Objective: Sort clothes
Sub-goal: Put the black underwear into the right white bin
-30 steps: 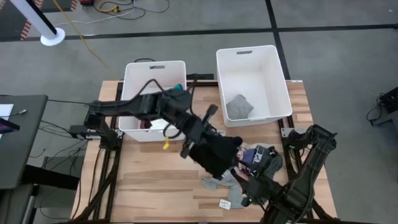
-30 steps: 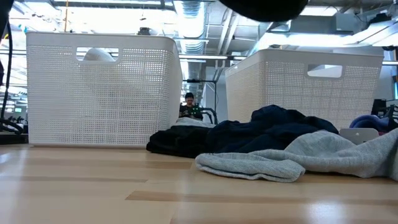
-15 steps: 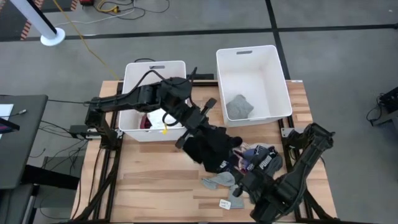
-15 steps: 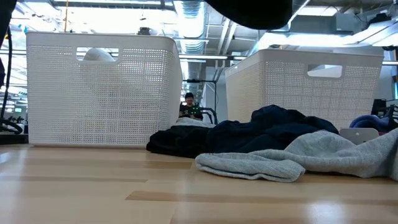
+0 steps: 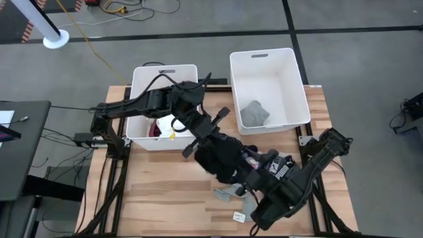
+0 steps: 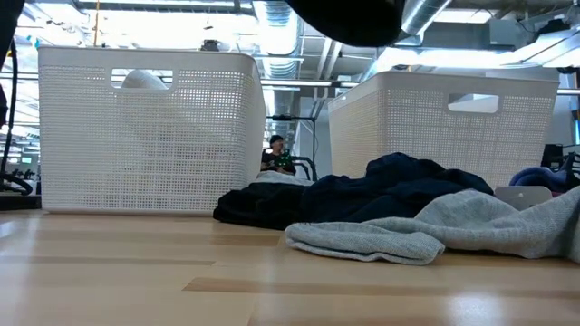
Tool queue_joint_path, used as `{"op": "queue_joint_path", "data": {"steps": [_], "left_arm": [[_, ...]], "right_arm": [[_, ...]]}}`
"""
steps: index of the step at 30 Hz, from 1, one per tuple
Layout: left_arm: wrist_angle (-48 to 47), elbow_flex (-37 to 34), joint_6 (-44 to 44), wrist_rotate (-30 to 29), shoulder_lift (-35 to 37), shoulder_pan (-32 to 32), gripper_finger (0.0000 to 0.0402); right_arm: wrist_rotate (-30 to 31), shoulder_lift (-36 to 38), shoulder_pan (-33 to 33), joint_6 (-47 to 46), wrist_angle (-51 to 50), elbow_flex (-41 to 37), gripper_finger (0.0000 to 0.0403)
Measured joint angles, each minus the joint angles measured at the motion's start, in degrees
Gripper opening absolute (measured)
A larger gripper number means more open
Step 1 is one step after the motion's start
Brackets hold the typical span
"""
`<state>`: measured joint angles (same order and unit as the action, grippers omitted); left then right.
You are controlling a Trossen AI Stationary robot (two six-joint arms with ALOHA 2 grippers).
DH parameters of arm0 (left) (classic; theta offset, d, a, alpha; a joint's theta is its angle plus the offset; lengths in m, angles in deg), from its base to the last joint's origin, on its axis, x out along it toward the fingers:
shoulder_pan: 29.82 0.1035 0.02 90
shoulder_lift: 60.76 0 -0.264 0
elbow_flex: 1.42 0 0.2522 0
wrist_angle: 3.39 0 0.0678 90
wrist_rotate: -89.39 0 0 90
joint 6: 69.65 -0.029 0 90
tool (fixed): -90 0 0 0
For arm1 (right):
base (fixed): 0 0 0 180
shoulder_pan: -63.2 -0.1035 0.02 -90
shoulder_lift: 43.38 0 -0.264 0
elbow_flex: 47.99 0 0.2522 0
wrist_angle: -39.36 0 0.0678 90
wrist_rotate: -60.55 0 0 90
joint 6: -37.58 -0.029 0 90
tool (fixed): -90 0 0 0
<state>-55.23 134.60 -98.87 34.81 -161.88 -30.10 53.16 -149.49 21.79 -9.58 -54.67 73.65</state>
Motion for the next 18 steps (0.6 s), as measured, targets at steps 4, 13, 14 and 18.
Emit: {"op": "queue_joint_path", "data": {"steps": [4,13,14,18], "left_arm": [[-0.5,0.0,-0.1,0.4,0.0,1.2,0.0000],[-5.3,0.0,-0.8,0.7,0.0,2.7,0.0000],[-5.6,0.0,-1.0,0.7,0.0,3.0,0.0000],[-7.2,0.0,-1.2,0.7,0.2,4.2,0.0000]], "right_arm": [[-0.9,0.0,1.6,1.1,1.5,0.0,0.0288],[-2.9,-0.1,3.0,0.3,3.6,-4.7,0.0287],[-2.9,-0.1,3.5,0.4,5.0,-5.2,0.0287],[-2.9,-0.1,6.7,3.7,11.7,-7.7,0.0286]]}}
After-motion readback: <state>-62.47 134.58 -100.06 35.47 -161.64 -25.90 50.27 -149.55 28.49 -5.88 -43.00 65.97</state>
